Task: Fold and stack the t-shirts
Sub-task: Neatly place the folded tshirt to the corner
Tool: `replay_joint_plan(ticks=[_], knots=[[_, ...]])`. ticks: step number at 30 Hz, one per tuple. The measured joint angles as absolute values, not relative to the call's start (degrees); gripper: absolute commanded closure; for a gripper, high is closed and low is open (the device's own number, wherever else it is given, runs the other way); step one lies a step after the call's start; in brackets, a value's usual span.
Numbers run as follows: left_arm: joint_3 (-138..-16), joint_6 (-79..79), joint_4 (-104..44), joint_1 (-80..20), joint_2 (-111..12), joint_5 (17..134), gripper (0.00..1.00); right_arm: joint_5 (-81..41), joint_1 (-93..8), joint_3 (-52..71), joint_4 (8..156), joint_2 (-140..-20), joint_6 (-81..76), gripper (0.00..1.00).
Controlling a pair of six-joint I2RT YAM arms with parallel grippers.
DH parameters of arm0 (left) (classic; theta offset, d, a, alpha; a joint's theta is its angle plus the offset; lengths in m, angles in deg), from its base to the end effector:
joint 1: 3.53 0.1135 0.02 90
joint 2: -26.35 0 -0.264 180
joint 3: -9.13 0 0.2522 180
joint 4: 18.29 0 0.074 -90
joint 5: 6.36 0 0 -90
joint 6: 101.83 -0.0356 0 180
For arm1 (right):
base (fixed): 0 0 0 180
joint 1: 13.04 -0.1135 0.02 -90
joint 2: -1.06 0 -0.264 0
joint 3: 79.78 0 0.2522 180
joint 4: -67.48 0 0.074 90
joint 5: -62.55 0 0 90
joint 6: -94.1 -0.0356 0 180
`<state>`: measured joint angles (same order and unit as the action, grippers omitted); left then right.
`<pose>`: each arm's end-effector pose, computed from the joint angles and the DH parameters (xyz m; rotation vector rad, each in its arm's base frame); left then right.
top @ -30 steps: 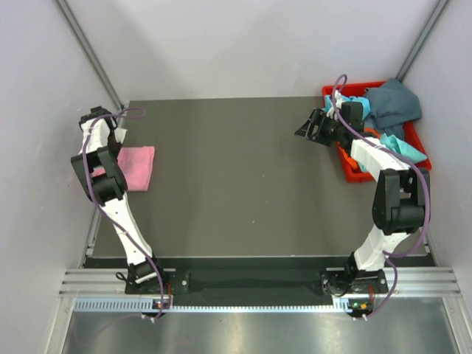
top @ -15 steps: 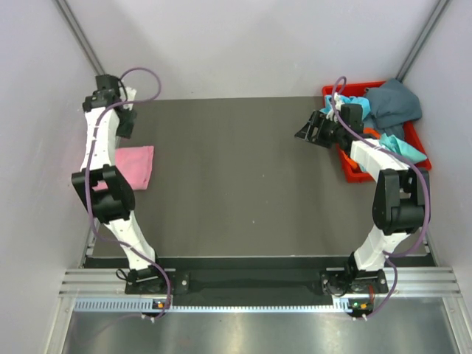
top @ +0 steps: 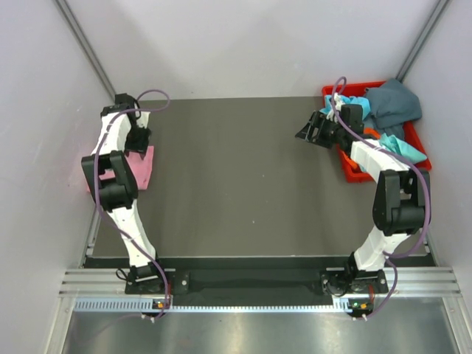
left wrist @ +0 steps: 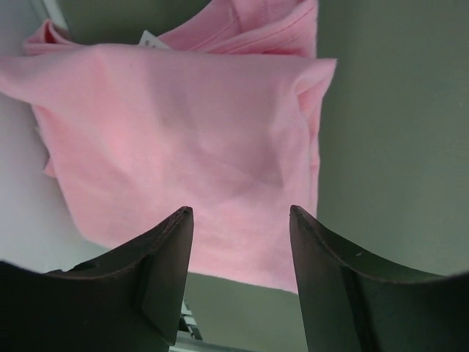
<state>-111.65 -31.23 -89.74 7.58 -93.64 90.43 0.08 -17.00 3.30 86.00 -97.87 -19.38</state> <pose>0.4313 0.0890 0.2425 0.1762 2.8275 0.2891 0.3887 0.0434 0.2458 0.0920 2.1992 0.7927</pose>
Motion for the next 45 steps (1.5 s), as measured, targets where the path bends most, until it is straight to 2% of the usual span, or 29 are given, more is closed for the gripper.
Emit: replay_joint_plan(ticks=[15, 27, 32, 36, 40, 44, 45], knots=[[-113.18, -27.18, -91.84, 6.75, -102.64, 85.77, 0.43, -0.42, -16.76, 1.86, 86.11, -97.26, -18.81, 0.28], [-114.56, -26.20, -92.89, 6.77, -103.60, 84.22, 0.43, -0.42, -16.35, 1.84, 86.13, -97.24, -18.81, 0.28], [-114.58, -25.37, -93.15, 6.56, -102.27, 84.18, 0.35, -0.49, -16.35, 1.84, 86.15, -97.07, -18.55, 0.28], [-115.24, -25.17, -93.24, 5.68, -96.00, 82.16, 0.29, -1.21, -16.28, 1.86, 86.81, -95.56, -17.39, 0.27], [-116.46, -24.15, -89.29, 4.89, -85.62, 77.92, 0.21, -4.25, -16.24, 4.44, 88.82, -94.05, -13.63, 0.23], [-114.69, -21.20, -81.11, 4.72, -76.52, 72.83, 0.15, -9.08, -16.02, 8.79, 89.82, -93.92, -8.74, 0.15], [-113.44, -19.99, -78.64, 4.72, -74.69, 71.30, 0.11, -10.32, -15.82, 9.95, 90.50, -93.92, -7.40, 0.14]])
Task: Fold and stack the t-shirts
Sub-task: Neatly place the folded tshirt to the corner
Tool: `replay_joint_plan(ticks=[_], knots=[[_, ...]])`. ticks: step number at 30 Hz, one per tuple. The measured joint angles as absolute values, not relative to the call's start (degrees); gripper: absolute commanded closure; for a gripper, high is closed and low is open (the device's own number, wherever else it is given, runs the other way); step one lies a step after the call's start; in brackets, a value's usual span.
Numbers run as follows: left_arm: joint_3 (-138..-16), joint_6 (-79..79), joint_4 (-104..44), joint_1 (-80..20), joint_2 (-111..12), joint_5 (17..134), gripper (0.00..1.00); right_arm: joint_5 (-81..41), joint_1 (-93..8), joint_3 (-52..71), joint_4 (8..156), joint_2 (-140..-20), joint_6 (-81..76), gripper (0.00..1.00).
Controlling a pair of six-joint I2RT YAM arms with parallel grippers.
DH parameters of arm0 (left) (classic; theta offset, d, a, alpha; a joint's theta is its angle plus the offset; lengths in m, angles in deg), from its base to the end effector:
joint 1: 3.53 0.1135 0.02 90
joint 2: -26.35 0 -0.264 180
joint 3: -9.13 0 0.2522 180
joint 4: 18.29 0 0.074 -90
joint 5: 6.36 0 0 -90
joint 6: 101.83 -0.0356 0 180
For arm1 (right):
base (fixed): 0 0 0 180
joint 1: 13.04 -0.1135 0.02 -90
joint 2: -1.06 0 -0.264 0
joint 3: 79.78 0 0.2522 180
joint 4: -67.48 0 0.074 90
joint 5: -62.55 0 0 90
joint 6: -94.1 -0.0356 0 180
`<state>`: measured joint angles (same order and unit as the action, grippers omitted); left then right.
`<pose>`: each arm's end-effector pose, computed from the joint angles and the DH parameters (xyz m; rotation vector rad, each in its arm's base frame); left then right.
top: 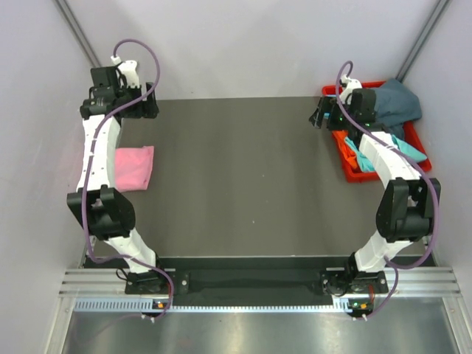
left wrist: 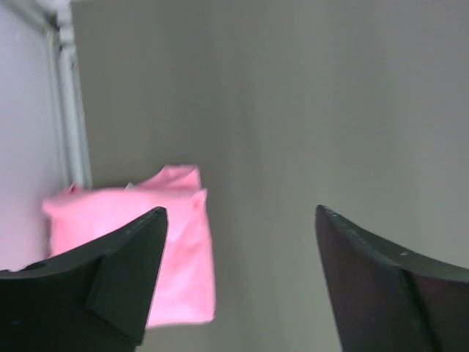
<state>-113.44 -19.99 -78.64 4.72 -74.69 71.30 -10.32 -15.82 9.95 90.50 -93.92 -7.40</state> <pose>0.3870 0.0484 0.3970 0.1136 2.2284 -0.0861 0.3882 0.0293 0.3023 -0.0283 2.0722 0.4618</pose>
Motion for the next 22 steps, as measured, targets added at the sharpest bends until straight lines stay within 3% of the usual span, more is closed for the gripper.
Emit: replay_joint_plan(ticks=[3, 9, 22], knots=[[-110.76, -16.10, -73.42, 4.72, -72.48, 67.28, 0.01, -13.91, -15.23, 12.29, 92.80, -93.92, -3.93, 0.08], [-108.66, -7.16, -67.04, 4.72, -74.29, 62.43, 0.01, -23.59, -14.99, 15.26, 100.77, -93.70, 0.95, 0.00], [-104.50, -2.49, -64.57, 4.02, -74.32, 59.15, 0.01, -38.65, -14.99, 11.48, 110.72, -82.36, 1.97, 0.00]])
